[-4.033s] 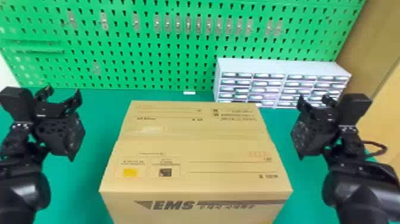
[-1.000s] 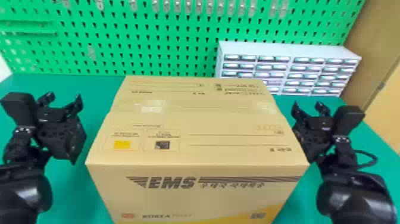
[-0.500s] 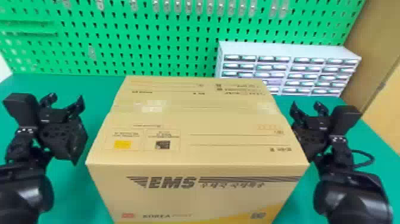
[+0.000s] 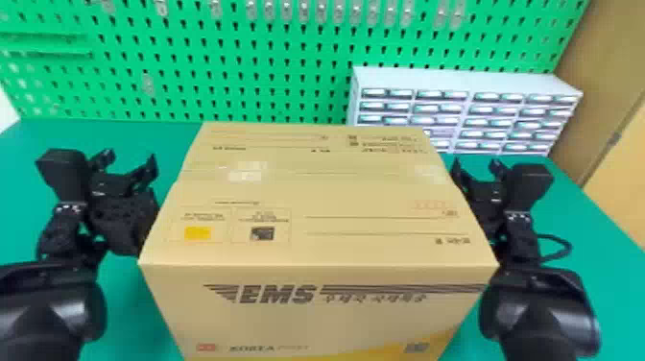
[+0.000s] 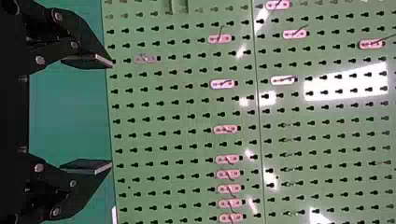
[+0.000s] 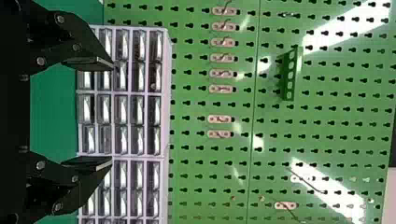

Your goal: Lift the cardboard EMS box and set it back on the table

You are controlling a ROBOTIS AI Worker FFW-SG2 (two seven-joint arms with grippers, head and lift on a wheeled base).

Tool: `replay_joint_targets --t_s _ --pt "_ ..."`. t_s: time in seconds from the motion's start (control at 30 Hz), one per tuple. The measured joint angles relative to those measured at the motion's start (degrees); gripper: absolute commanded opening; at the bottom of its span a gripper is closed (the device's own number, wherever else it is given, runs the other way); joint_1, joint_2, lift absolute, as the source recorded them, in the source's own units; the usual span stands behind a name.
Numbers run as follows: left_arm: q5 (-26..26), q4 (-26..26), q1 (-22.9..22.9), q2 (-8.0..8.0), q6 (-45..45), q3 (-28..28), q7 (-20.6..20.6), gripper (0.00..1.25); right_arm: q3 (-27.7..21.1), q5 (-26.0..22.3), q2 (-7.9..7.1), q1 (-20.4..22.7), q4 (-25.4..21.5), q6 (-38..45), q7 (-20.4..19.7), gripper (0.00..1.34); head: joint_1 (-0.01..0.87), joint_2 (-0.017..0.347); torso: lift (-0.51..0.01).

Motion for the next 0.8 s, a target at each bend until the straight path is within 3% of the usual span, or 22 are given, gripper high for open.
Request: replay_joint_targets --t_s 0.8 --pt "0.99 0.0 -0.09 -0.08 0.0 -3.76 0.37 0.76 6.77 -4.52 0.01 -1.36 4.32 -3.35 -1.91 0.8 0.678 -0.015 -0.09"
